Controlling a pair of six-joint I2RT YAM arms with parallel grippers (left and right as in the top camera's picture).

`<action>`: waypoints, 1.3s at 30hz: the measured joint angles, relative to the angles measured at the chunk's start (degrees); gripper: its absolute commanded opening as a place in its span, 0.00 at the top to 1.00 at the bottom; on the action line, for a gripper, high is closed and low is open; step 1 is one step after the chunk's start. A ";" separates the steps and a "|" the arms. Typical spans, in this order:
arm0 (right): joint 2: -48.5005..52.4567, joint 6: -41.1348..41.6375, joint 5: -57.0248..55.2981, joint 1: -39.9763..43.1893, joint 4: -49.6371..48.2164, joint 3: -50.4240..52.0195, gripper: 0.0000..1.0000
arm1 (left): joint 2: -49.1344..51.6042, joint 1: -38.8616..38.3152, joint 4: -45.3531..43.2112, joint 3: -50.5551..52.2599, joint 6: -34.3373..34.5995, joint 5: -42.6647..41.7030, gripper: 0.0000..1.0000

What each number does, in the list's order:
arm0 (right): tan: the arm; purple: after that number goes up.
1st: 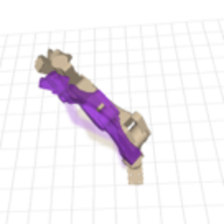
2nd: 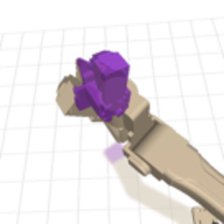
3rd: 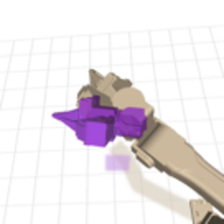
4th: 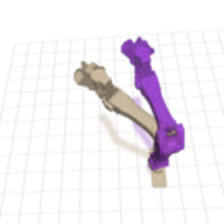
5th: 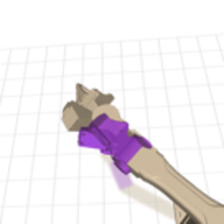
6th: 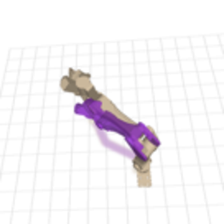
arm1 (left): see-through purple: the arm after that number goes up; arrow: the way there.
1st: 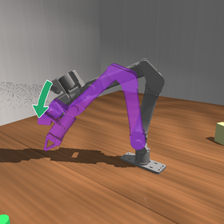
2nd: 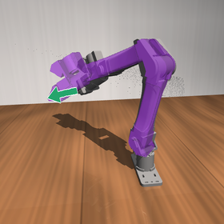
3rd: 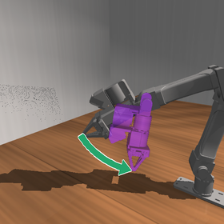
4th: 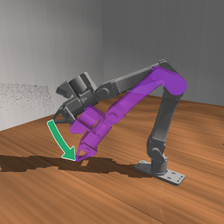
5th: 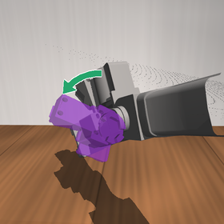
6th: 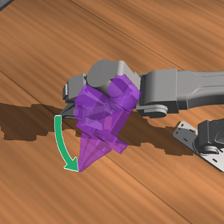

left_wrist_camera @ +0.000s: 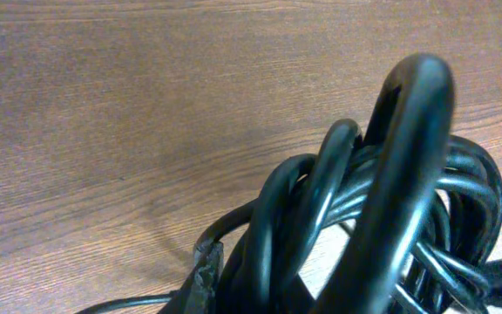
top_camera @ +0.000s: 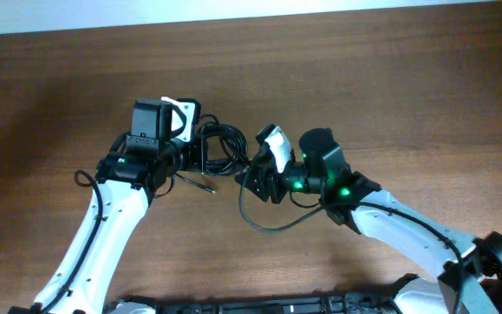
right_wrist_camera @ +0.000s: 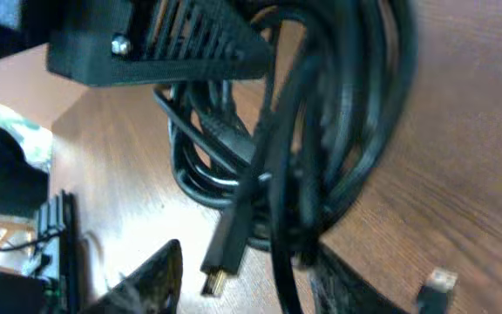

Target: Untangle cables

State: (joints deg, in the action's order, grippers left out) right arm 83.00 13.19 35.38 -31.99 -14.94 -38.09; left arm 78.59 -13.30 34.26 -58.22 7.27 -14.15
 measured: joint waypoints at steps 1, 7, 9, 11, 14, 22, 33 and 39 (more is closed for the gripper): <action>0.33 0.98 -0.85 -0.87 -1.36 -0.02 0.93 | -0.02 0.00 0.02 0.04 -0.20 -0.22 1.00; 0.70 12.44 3.21 -0.94 -3.56 -0.02 0.96 | -0.15 0.39 0.15 0.04 -3.08 -0.11 1.00; 1.09 19.10 5.49 -0.92 -8.31 0.17 0.96 | -0.92 0.92 -0.31 0.02 -3.26 0.26 1.00; 1.51 27.98 7.67 -0.90 -12.92 0.39 0.94 | -1.25 1.01 -0.66 0.02 -3.23 0.70 1.00; 1.51 30.08 7.54 -0.92 -9.51 0.26 0.89 | -1.25 0.48 -0.07 0.02 -3.26 3.04 1.00; 1.49 22.14 6.88 -1.03 -6.12 -0.37 0.90 | -1.22 -0.24 0.44 0.04 -3.41 8.83 1.00; 1.38 23.69 2.73 -1.22 -13.44 -0.39 0.90 | -1.22 0.24 0.20 0.04 -3.41 7.54 1.00; 1.38 23.96 -6.14 -1.25 -12.90 -0.39 0.95 | -1.22 -4.04 -0.72 0.04 -3.39 -0.96 1.00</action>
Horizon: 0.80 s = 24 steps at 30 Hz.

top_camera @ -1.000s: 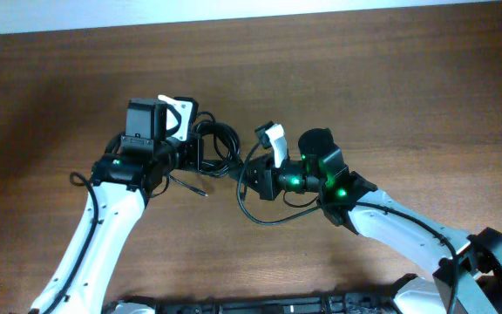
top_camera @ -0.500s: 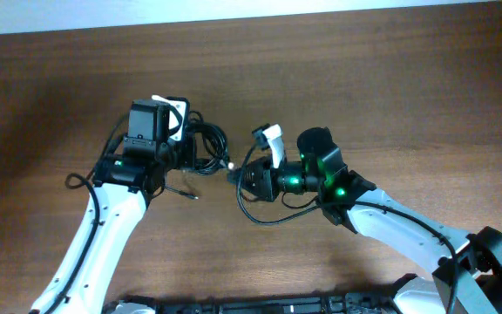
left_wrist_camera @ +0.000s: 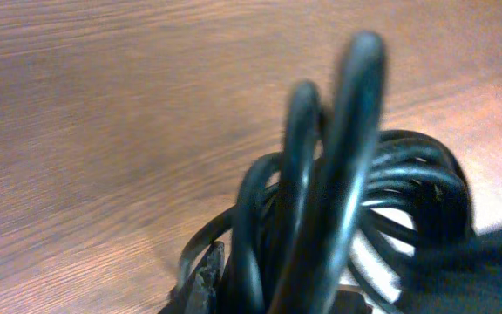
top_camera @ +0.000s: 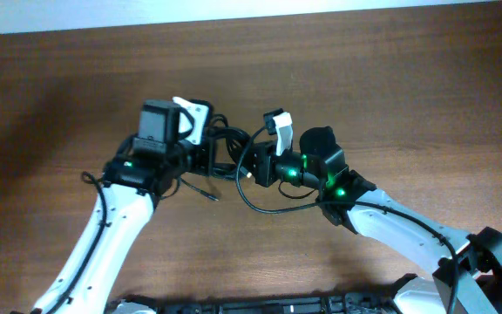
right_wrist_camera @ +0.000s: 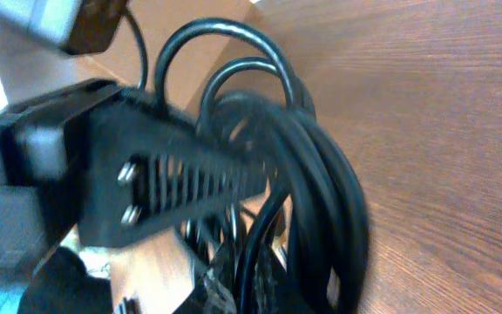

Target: Untangle cables

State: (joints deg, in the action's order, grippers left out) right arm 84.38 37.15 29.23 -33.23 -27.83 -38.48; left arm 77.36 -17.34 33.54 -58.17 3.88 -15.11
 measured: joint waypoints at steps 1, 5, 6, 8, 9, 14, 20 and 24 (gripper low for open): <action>0.00 -0.02 -1.33 0.00 1.20 0.02 0.95 | 0.00 -1.95 -0.11 0.00 0.00 0.07 1.00; 0.00 0.02 -5.49 0.00 3.78 0.00 0.94 | 0.00 -5.16 -0.87 0.00 0.00 -1.03 1.00; 0.00 0.00 -6.36 0.00 3.78 0.00 0.87 | 0.00 -5.14 -1.36 0.00 -0.02 -1.92 1.00; 0.00 -0.09 -7.17 0.00 3.54 0.00 0.59 | 0.00 -5.16 -1.70 0.00 -1.16 -3.06 1.00; 0.00 0.15 -6.40 0.46 3.91 0.04 0.51 | 0.00 -5.11 -1.75 0.00 -1.51 -3.15 1.00; -1.73 0.07 12.11 10.36 1.70 -0.07 0.43 | -0.22 -0.28 -1.20 0.00 -2.60 -4.50 1.00; -1.73 -10.84 17.07 10.49 1.64 -0.07 0.19 | -0.22 0.24 -0.37 0.00 -3.50 -4.92 1.00; -1.18 -14.86 17.38 10.49 1.64 -0.07 0.24 | -0.22 0.33 -0.17 0.00 -12.79 -12.24 1.00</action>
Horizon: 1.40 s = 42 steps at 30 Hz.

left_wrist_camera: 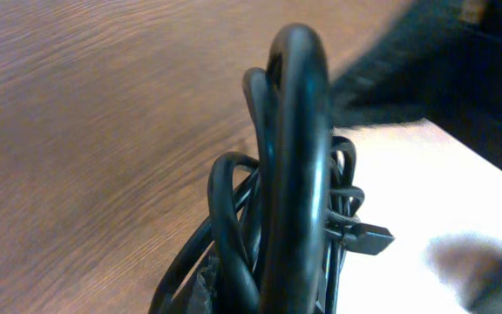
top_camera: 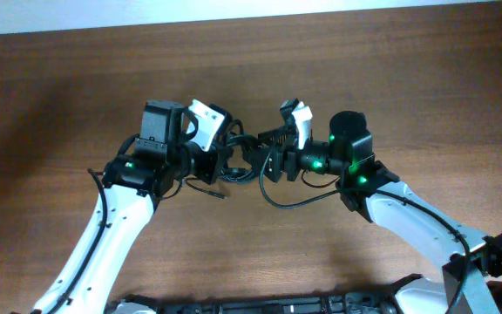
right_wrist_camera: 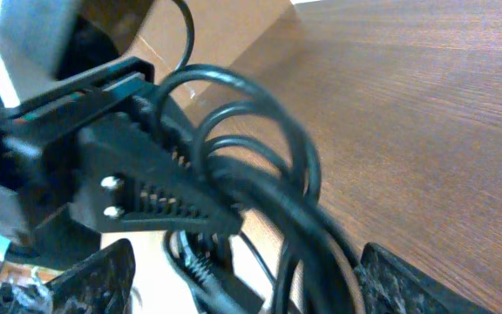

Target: Untangle cables

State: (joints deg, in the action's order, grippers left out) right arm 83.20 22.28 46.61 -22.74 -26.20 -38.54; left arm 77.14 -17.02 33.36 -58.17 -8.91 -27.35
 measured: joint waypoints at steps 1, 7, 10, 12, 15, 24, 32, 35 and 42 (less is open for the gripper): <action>0.50 -0.28 -0.04 -0.72 0.04 -0.02 0.26 | 0.00 0.07 0.00 0.00 -3.54 -3.06 1.00; 0.76 -5.79 -2.45 -3.26 3.32 -0.09 0.96 | -0.09 0.48 0.04 0.00 -11.06 -7.69 0.57; 1.09 -6.23 -4.07 -3.23 3.45 -0.09 0.96 | -0.48 0.11 0.87 0.00 -9.27 -4.68 0.01; 1.09 -5.60 -5.75 -3.26 3.43 -0.09 0.96 | -2.95 1.90 0.81 0.00 -4.52 -2.51 0.01; 1.11 -2.95 -8.28 -3.23 3.45 -0.09 0.96 | -7.39 3.56 0.68 0.00 7.30 1.53 0.01; 1.29 12.33 -11.08 -3.23 1.68 -0.09 0.96 | -7.80 3.28 6.49 -0.04 27.08 3.37 0.01; 1.29 20.02 -10.56 -3.23 1.31 -0.09 0.96 | -6.62 -0.33 7.69 -0.04 44.89 9.38 0.33; 1.31 22.95 -8.83 -3.23 1.29 -0.09 0.96 | -4.44 -0.33 7.58 -0.04 45.44 9.88 0.32; 1.36 24.09 -8.11 -3.23 0.87 -0.09 0.96 | -0.39 -2.51 0.76 0.04 45.57 7.15 0.64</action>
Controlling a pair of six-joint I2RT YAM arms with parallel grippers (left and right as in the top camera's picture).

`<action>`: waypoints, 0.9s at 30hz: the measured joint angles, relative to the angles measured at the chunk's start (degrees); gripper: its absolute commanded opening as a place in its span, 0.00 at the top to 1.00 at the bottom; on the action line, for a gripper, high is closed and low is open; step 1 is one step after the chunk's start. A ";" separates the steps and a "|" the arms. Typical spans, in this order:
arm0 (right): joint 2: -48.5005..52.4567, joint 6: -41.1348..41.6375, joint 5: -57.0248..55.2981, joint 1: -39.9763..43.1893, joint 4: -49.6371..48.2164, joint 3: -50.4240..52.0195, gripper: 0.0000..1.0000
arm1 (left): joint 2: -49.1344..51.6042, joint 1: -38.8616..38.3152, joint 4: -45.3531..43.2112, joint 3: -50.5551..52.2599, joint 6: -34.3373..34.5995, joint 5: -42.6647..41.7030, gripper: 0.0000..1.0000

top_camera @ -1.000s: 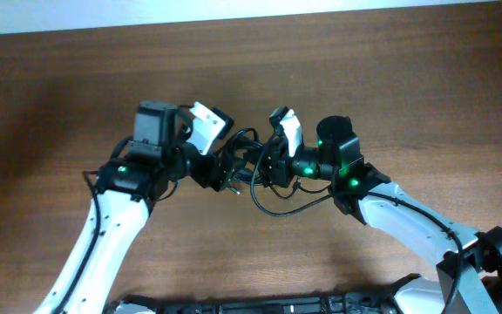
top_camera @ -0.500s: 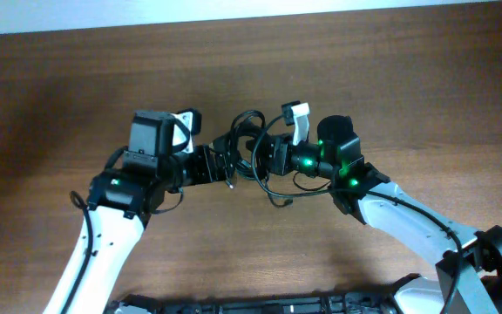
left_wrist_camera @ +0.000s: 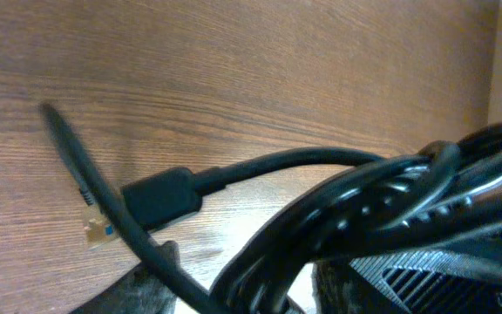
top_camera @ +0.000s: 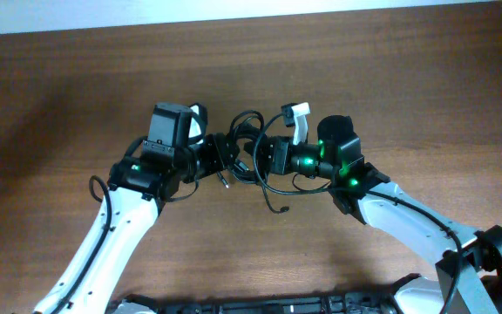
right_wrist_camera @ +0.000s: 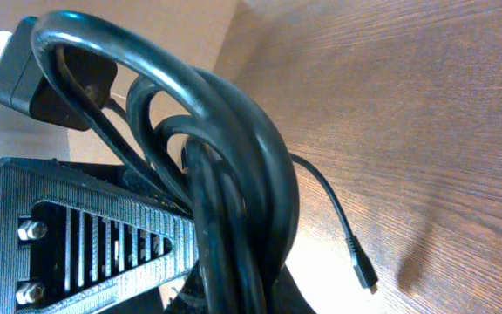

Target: Untangle cables

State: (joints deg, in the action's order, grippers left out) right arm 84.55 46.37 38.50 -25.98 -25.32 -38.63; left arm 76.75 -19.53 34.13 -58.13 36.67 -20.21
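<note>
A bundle of thick black cables (top_camera: 244,144) hangs above the wooden table between my two grippers. My left gripper (top_camera: 222,164) is shut on the bundle's left side, and my right gripper (top_camera: 265,159) is shut on its right side. In the left wrist view the coils (left_wrist_camera: 364,205) cross the frame, with a black USB plug (left_wrist_camera: 158,197) sticking out to the left. In the right wrist view the coils (right_wrist_camera: 238,187) arch over a ribbed black finger (right_wrist_camera: 85,253) of the other gripper. A thin cable with a small plug (right_wrist_camera: 365,276) dangles from the bundle down to the table.
The brown wooden table (top_camera: 390,78) lies under everything. The thin cable's loose end (top_camera: 281,209) rests on it just in front of the bundle. Both white arms reach in from the near edge.
The two grippers now stand closer together, with the right arm shifted left. The left wrist has turned. The thin cable's loop in front is now a shorter dangling end.
At first the bundle lay low between both grippers, a long thin loop trailing toward the front. Then both grippers stood at it from either side, with coils tight in front of both wrist cameras. The right wrist later turned level, and now the grippers are near each other.
</note>
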 measured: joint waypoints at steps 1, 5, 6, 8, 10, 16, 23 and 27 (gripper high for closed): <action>0.04 0.94 0.04 0.00 -0.04 0.00 0.96 | 0.50 -0.09 -0.13 0.00 0.00 -0.55 0.82; 0.61 2.10 0.09 0.00 -0.90 0.07 0.85 | 2.34 -0.44 -0.59 0.00 -0.02 -2.27 1.00; 0.61 2.56 0.11 -0.02 -1.09 0.07 0.83 | 2.34 -0.46 -0.59 0.00 0.02 -2.23 1.00; 0.61 2.89 0.13 -0.02 -1.57 0.07 0.76 | 2.36 -0.26 -0.57 0.00 -0.42 -0.92 1.00; 0.61 2.71 0.13 0.00 -1.79 0.07 0.69 | 2.60 1.77 -0.31 0.00 -1.75 1.51 1.00; 0.59 -3.52 -1.25 0.00 -2.16 0.04 0.62 | 3.30 8.55 0.15 0.02 -9.18 3.93 1.00; 0.57 -15.19 -5.31 0.00 -1.84 0.04 0.60 | 3.32 8.70 2.34 0.07 -17.94 1.57 1.00; 0.57 -16.65 -6.19 0.00 0.46 -0.09 0.60 | 3.34 8.70 2.69 0.09 -27.08 -5.49 1.00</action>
State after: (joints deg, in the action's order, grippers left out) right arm 85.12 29.71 32.32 -25.98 -24.86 -38.72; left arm 80.09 -10.83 36.82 -58.04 9.58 -25.69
